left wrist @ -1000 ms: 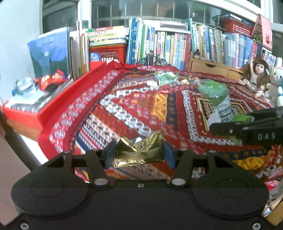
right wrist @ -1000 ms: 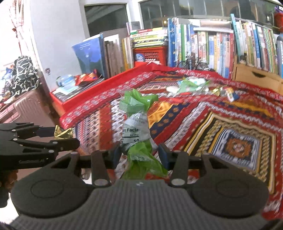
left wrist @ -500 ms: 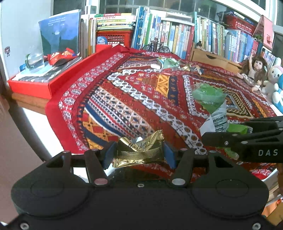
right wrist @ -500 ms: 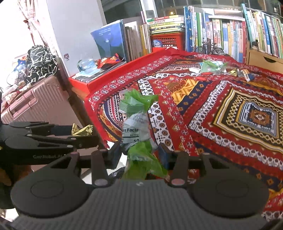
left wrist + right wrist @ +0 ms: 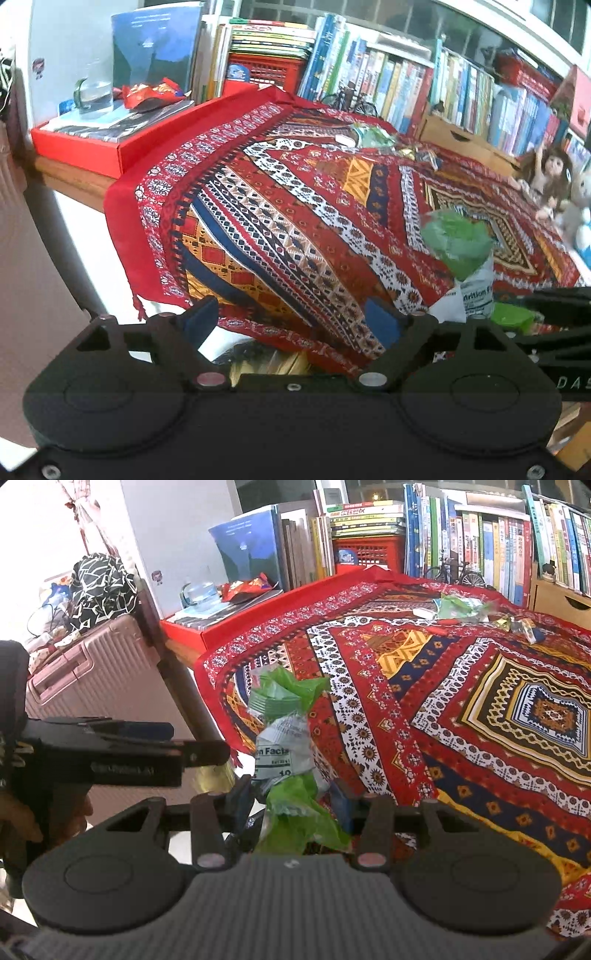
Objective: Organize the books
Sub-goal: 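Carry both items past the bed edge and open both grippers over the bin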
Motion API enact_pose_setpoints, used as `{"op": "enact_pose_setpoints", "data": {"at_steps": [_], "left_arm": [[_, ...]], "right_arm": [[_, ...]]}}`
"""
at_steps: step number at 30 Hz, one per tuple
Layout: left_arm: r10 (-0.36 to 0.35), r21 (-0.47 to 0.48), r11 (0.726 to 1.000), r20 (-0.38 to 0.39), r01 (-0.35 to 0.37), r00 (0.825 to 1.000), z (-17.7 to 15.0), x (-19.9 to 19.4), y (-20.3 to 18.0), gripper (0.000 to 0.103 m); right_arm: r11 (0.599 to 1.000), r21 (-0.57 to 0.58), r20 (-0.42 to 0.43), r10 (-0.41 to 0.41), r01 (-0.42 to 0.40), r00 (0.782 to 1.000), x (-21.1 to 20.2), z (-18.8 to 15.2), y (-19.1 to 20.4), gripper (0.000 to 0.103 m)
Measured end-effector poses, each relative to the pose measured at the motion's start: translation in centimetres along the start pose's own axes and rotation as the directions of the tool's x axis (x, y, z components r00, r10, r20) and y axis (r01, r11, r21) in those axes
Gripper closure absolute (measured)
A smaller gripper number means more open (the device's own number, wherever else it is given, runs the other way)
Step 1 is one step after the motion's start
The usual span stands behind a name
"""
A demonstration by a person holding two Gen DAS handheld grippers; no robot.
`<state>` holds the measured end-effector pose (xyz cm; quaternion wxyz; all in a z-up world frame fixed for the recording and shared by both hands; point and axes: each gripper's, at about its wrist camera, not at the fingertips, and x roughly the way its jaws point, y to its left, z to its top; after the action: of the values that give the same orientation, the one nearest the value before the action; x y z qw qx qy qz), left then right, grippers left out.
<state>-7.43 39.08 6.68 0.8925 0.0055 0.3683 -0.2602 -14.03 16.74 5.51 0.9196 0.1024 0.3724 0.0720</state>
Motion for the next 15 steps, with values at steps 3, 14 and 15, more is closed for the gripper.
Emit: {"op": "enact_pose_setpoints", "data": {"at_steps": [3,14,15], "left_arm": [[0.024,0.017,1.0,0.006,-0.024,1.0,0.0,0.0,0.1,0.018],[0.07,-0.031,0.997,-0.019,-0.071,0.997,-0.3,-0.1,2.0,0.016],[0.073,-0.032,0.997,-0.018,-0.073,0.997,-0.2,-0.1,2.2,0.016]], "right_arm": [[1.0,-0.004,-0.002,0.003,-0.003,1.0,0.3,0.2,0.2,0.049],[0.998,-0.064,-0.026,0.003,-0.004,1.0,2.3,0.7,1.8,0.048],[0.997,-0.071,-0.026,-0.002,0.0,1.0,2.6,0.9,1.9,0.046]]}}
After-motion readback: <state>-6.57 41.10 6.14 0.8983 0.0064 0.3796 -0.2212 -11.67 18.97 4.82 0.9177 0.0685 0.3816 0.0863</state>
